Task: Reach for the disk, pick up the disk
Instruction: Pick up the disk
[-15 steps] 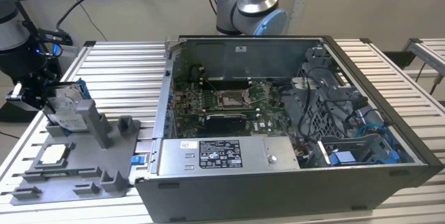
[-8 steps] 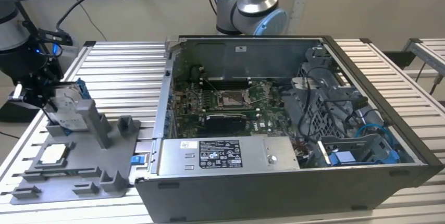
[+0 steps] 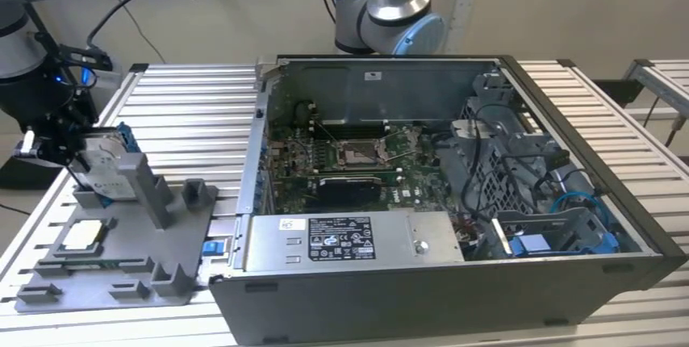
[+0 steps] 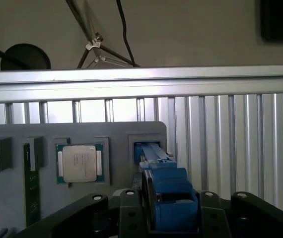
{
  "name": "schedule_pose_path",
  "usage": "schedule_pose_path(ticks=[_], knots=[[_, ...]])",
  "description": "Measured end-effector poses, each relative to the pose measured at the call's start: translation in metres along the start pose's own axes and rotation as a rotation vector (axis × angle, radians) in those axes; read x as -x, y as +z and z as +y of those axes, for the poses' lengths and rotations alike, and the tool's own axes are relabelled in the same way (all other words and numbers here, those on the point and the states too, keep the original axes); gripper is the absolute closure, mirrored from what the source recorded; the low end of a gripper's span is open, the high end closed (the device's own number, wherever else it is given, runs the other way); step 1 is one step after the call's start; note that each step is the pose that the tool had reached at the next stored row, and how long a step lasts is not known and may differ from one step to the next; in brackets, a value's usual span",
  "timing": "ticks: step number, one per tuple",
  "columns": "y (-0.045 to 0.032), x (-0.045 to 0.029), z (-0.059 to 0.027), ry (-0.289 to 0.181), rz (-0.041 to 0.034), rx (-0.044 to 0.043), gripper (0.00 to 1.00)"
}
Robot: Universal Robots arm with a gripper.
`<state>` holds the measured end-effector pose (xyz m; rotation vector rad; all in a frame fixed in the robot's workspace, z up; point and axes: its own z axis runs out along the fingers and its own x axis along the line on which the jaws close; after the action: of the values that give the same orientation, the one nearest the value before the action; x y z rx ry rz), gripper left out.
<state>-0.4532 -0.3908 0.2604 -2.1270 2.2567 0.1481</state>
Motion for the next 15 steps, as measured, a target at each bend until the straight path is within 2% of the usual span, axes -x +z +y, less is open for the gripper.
schedule_pose_path(ticks=[4, 7, 10, 15], knots=[[0.0001, 0.0000, 0.0000, -0.010, 0.0005, 0.0007, 1.00], [-0.0001, 0.0000, 0.0000, -0.023, 0.0061, 0.0017, 1.00], [-0.0002, 0.0000, 0.0000, -0.051, 0.0073, 0.0043, 1.00], [-0.0007, 0.0001, 0.0000, -0.073, 0.0084, 0.0063, 1.00]])
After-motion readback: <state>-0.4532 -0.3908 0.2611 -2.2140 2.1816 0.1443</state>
